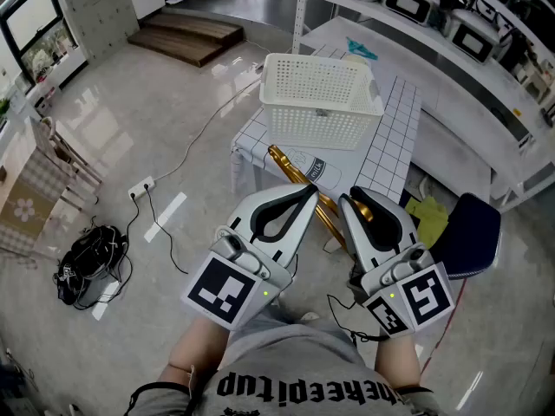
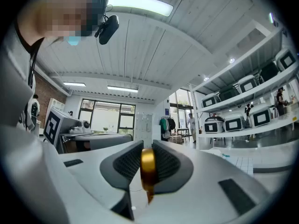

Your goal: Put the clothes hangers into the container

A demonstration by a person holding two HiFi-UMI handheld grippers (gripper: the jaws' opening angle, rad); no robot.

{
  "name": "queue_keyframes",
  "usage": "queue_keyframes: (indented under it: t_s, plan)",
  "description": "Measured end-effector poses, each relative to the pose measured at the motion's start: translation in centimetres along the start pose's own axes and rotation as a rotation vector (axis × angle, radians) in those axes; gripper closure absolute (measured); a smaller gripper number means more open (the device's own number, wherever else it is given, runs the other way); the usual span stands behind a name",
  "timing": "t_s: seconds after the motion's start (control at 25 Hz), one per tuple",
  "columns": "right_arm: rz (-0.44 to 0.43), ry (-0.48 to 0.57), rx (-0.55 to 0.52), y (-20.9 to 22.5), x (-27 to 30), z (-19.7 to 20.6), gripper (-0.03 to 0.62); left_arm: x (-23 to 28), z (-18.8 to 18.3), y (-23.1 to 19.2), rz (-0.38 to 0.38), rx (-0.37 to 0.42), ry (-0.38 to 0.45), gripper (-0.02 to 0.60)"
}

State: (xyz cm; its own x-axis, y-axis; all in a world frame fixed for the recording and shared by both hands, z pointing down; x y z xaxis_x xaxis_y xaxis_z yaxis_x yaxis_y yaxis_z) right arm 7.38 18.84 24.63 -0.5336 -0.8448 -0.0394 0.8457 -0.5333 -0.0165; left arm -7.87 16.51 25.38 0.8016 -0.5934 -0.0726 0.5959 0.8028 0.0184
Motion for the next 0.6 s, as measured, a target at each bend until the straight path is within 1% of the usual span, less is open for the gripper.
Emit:
queue_keyframes:
  t_s: [0.28, 0.6]
  plan:
    - [-0.006, -0.011, 0.009, 0.7, -1.2, 0.3, 0.517, 0.7, 0.3, 1.5, -0.002, -0.01, -0.007, 0.56]
    - [0.0, -0.02, 0.006, 0.5, -0.9, 0.7, 0.517, 0.5, 0.6, 0.9, -0.004, -0.01, -0.008, 0.561]
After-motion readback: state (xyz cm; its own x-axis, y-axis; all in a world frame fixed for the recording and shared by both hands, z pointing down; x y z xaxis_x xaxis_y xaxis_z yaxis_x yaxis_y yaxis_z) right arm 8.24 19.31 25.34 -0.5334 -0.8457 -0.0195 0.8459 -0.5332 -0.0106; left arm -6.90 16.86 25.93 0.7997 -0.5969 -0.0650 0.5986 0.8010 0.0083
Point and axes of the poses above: the fingertips, and each gripper's own axes: x forward along the fingers, y to its right, z out of its underside, the point moved 8 cm from there along -x, backward along the fingers, and after that the axes turned 1 degree about -z, right-handed, at the moved point
